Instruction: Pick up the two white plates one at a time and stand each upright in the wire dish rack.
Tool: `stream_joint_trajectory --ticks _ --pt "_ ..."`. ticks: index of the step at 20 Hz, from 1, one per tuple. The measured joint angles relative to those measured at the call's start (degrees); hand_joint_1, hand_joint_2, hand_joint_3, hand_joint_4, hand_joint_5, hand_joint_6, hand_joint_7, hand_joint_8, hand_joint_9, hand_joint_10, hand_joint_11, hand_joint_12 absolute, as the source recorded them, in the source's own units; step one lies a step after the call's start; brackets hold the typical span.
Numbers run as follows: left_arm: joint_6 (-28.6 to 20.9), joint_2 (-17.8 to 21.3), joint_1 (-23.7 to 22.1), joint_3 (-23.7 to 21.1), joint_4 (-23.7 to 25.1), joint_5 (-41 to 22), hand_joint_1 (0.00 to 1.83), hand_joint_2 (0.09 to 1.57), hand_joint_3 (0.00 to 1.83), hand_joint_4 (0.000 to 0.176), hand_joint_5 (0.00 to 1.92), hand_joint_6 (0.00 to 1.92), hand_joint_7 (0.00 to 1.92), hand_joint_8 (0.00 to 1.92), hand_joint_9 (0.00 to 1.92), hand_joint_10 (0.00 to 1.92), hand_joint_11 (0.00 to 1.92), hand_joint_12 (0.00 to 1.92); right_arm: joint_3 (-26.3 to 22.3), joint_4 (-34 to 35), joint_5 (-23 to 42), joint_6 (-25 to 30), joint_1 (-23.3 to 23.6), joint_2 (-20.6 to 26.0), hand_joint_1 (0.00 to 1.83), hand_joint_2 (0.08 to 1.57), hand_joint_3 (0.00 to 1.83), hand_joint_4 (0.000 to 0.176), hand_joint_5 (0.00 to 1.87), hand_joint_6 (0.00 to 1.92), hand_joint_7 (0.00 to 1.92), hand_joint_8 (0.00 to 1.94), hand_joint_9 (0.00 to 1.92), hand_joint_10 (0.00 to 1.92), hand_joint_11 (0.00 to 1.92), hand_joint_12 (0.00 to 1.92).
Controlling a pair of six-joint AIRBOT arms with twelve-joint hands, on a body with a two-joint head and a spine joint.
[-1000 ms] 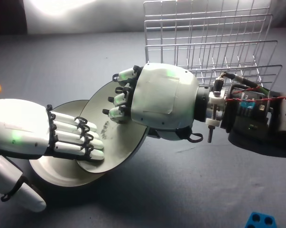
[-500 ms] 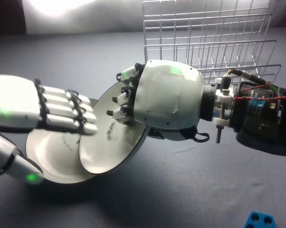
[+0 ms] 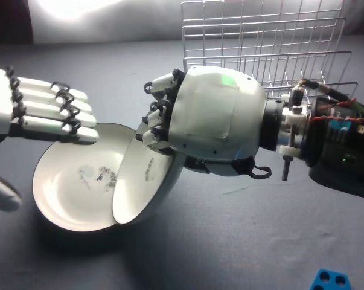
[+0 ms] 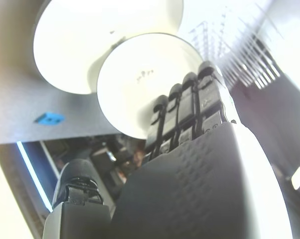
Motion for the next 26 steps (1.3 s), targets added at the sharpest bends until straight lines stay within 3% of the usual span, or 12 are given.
stream_joint_trajectory --ticks 7,9,10,12,14,15,22,26 --pt "-5.9 4.8 -1.8 -1.3 3.8 -0.8 0.0 1.12 0.0 0.0 0.05 0.01 0.04 0.01 0.02 0.0 0.01 0.01 -8.7 8.3 -6.9 0.8 4.3 6.9 1.23 1.09 0.0 0.007 1.06 0.93 1.06 0.79 1.2 0.01 0.73 1.0" --pt "-6.5 6.2 -3.0 -1.5 3.5 -0.5 0.0 1.13 0.0 0.0 0.04 0.0 0.03 0.0 0.01 0.0 0.01 0.01 -11.1 11.1 -10.4 2.5 7.0 9.3 1.22 1.11 0.0 0.0 1.01 1.02 0.98 0.9 1.18 0.01 0.69 1.02" --pt "-6.9 6.7 -3.3 -1.4 3.7 -0.3 0.0 1.13 0.0 0.0 0.05 0.0 0.03 0.0 0.01 0.0 0.01 0.01 -11.8 11.3 -11.3 3.7 7.8 10.2 1.23 1.1 0.0 0.0 1.04 0.97 1.02 0.84 1.19 0.01 0.71 1.01" --pt "-8.4 7.5 -4.1 -1.5 5.2 0.1 0.0 1.12 0.0 0.0 0.07 0.01 0.06 0.01 0.03 0.01 0.02 0.02 -13.4 11.4 -13.9 12.6 10.8 13.2 1.23 1.09 0.0 0.012 1.05 0.95 1.04 0.83 1.2 0.01 0.72 1.01" --pt "-8.5 8.1 -4.6 -2.3 6.1 0.1 0.0 1.13 0.0 0.0 0.06 0.0 0.05 0.0 0.02 0.0 0.02 0.02 -14.0 11.3 -17.4 21.8 14.2 15.3 1.22 1.1 0.0 0.013 1.02 0.98 1.01 0.87 1.19 0.0 0.69 1.04" --pt "-8.5 8.2 -4.9 -2.7 6.1 0.0 0.0 1.13 0.0 0.0 0.05 0.0 0.05 0.0 0.02 0.0 0.02 0.02 -14.2 11.2 -18.9 26.2 16.5 16.5 1.23 1.09 0.0 0.012 1.07 0.91 1.05 0.81 1.21 0.01 0.72 1.03" --pt "-9.4 8.2 -6.4 -4.1 7.0 1.0 0.0 1.13 0.0 0.0 0.03 0.0 0.03 0.0 0.0 0.0 0.0 0.01 -14.2 10.8 -27.9 43.3 22.7 20.2 1.22 1.1 0.0 0.024 1.02 0.98 1.01 0.88 1.2 0.0 0.71 1.02" --pt "-9.4 8.2 -7.9 -4.1 8.9 1.3 0.0 1.13 0.0 0.0 0.05 0.01 0.05 0.01 0.02 0.01 0.02 0.02 -13.8 10.7 -28.1 51.3 23.8 22.5 1.23 1.09 0.0 0.03 1.04 0.93 1.05 0.84 1.22 0.01 0.72 1.02"
